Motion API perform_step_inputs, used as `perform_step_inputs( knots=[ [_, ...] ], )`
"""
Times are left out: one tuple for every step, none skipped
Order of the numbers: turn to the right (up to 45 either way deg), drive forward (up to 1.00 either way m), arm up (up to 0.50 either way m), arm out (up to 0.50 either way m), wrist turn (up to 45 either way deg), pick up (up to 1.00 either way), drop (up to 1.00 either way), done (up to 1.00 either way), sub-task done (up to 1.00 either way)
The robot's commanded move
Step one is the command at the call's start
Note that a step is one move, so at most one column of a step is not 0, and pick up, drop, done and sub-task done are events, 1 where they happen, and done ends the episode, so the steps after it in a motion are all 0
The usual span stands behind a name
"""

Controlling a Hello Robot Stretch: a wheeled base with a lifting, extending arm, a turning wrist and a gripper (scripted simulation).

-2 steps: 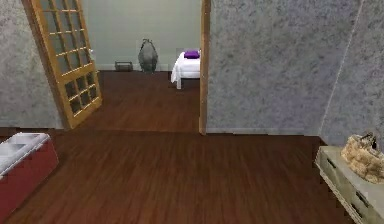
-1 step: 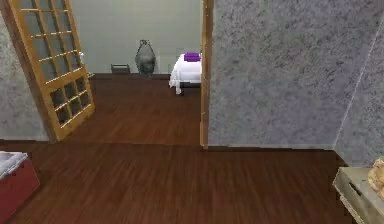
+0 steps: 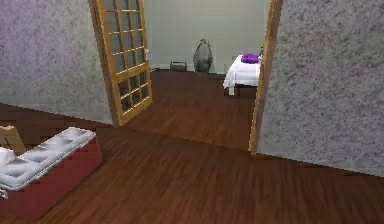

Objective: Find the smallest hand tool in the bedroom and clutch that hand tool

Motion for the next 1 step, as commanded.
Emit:
perform_step_inputs(
  knots=[
    [0.0,1.0,0.0,0.0,0.0,0.0,0.0,0.0,0.0]
  ],
)
